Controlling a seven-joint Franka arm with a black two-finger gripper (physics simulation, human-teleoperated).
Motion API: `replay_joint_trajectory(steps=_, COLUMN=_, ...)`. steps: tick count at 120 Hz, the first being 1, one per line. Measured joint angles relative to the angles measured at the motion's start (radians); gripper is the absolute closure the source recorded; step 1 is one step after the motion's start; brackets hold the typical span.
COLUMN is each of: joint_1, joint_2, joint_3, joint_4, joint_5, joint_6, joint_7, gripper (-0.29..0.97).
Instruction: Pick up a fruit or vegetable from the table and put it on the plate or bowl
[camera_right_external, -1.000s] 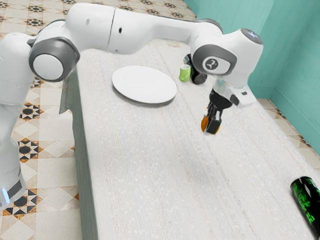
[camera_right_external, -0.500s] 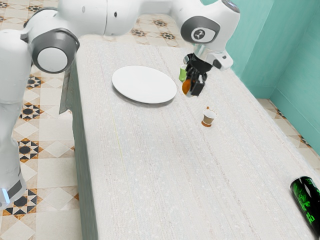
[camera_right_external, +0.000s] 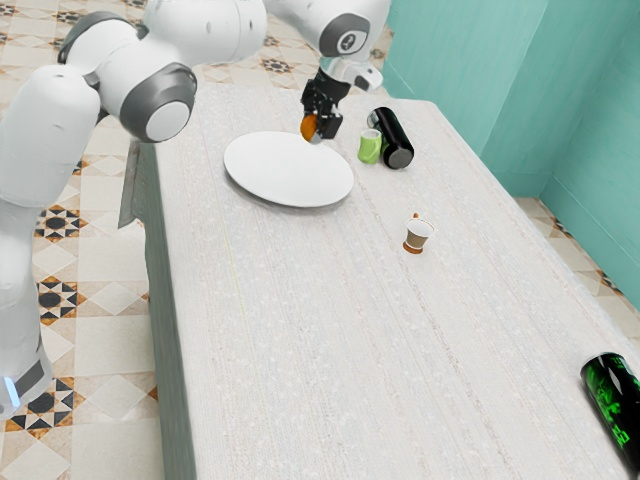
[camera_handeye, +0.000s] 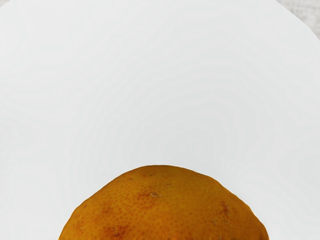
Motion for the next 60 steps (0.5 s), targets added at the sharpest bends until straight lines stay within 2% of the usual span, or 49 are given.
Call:
replay_joint_trajectory(steps=15, joint_1=0.071, joint_2=0.056, joint_3=-0.011, joint_4=0.045, joint_5=-0.035, joint_6=0.016, joint_7=0.064, gripper=0.33)
replay_joint_trajectory(steps=35, joint_1=0.091, joint_2=0.074, joint_3=-0.015, joint_4=0.061, joint_5=-0.061, joint_6=0.026, joint_7=0.132, gripper=0.32)
replay_joint_trajectory(steps=46, joint_1=0.092, joint_2=0.076, joint_3=-0.015, joint_4=0.062, joint_5=-0.078, joint_6=0.028, joint_7=0.163, gripper=0.17)
replay_joint_trajectory(steps=60, joint_1=0.091, joint_2=0.073, joint_3=-0.023, joint_4=0.061, joint_5=-0.109, joint_6=0.029, joint_7=0.196, gripper=0.08)
